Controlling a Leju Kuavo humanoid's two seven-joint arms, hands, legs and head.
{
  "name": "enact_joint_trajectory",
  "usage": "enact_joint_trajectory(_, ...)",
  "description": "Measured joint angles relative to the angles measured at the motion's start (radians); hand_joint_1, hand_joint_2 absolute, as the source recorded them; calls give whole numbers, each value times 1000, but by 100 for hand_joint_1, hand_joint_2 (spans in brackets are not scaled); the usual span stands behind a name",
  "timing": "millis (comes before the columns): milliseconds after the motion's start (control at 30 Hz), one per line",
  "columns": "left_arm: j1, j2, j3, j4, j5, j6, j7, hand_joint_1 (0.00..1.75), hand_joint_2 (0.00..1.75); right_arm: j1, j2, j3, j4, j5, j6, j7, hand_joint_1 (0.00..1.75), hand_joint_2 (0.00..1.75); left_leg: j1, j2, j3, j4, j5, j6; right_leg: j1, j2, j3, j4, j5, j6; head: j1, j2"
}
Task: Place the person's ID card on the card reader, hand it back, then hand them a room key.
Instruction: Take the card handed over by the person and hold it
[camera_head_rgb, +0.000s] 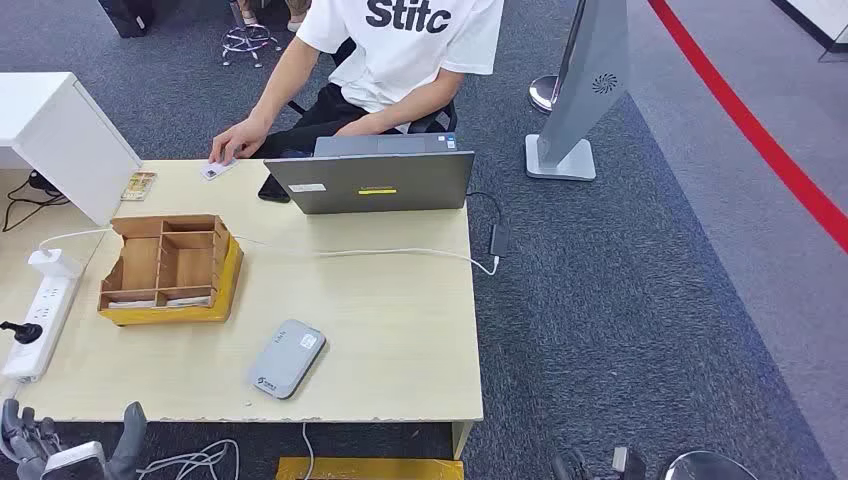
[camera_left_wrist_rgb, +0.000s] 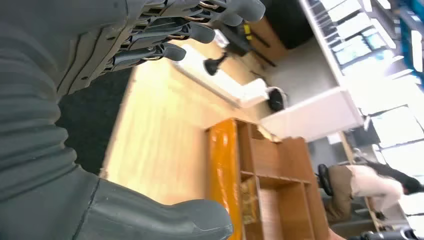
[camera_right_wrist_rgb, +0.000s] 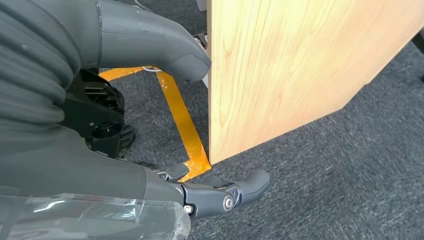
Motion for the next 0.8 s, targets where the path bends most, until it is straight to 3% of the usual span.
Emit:
enact_joint_trajectory(333,-94,77,-102,14,-273,51,97,0,175,-24,8,5,6,36,-17,23,0,175,0,0,1,0,1,-1,0,0,0,0,1,-1,0,0)
enact_joint_trajectory(800,-315,208,-208,206,-634,83,269,0,175,-57,19,42,12,78,-36,65,0,175,0,0,1,0,3,-2,1,0,0,0,2,-3,0,0)
